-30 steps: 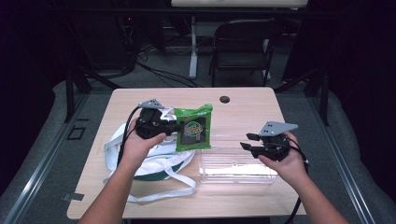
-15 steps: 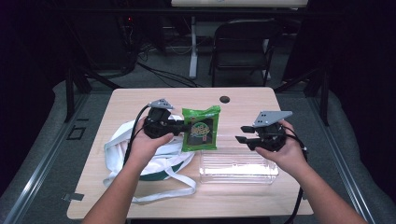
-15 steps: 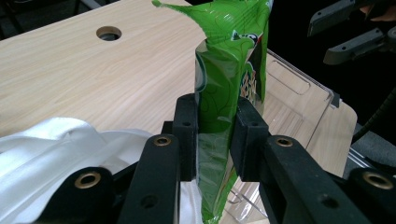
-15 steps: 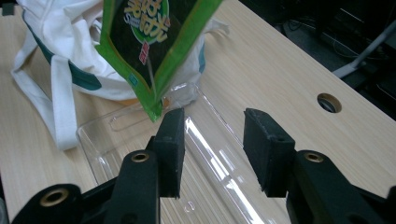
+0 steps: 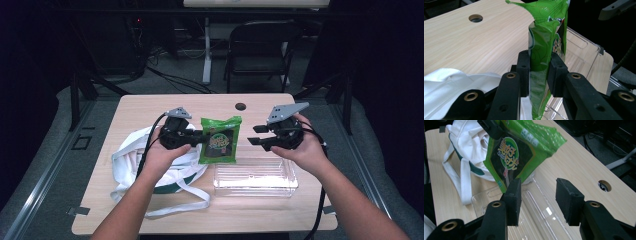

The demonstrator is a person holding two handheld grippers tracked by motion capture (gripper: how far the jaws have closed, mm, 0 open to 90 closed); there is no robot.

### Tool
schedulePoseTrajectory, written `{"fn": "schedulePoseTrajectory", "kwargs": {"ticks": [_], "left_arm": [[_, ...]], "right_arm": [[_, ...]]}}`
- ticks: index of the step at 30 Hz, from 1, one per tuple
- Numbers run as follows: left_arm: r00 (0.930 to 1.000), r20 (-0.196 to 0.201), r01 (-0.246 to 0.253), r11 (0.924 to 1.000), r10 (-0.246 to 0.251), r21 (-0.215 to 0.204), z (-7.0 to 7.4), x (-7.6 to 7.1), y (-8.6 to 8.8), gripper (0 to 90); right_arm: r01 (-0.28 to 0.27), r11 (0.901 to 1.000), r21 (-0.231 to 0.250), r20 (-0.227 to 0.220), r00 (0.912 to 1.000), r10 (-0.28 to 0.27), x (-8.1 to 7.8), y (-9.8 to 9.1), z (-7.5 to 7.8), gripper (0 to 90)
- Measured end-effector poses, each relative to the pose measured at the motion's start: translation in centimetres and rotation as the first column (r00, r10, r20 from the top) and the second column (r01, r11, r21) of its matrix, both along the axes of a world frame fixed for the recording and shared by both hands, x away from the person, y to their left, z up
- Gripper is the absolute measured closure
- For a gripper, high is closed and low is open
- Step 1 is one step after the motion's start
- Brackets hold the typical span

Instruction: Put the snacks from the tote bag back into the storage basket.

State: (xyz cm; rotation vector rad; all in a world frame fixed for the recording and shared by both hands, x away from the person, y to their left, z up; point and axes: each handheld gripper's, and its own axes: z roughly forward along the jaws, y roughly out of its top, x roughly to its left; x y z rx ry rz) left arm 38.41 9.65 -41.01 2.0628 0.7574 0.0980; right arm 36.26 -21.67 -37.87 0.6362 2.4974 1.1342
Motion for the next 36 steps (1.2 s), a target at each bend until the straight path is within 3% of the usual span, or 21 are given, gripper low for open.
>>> {"fn": "schedulePoseTrajectory", "kwargs": {"ticks": [14,29,36], "left_arm": [[0.9995,-0.012,0.028,0.9996,-0.027,0.01,-0.7,-0.1,-1.2,74.4],[0.9983,-0.02,0.055,0.9983,-0.055,0.019,-1.0,-0.2,-2.3,74.4],[0.9977,-0.022,0.064,0.9977,-0.063,0.023,-1.1,-0.2,-2.7,74.5]], "right_arm": [[-0.055,0.9937,-0.098,0.063,0.9962,0.061,0.9,1.6,1.5,44.8],[-0.089,0.9803,-0.176,0.068,0.9924,0.102,1.8,3.0,1.9,38.9],[-0.107,0.9765,-0.187,0.065,0.9906,0.121,1.9,3.6,1.8,38.6]]}}
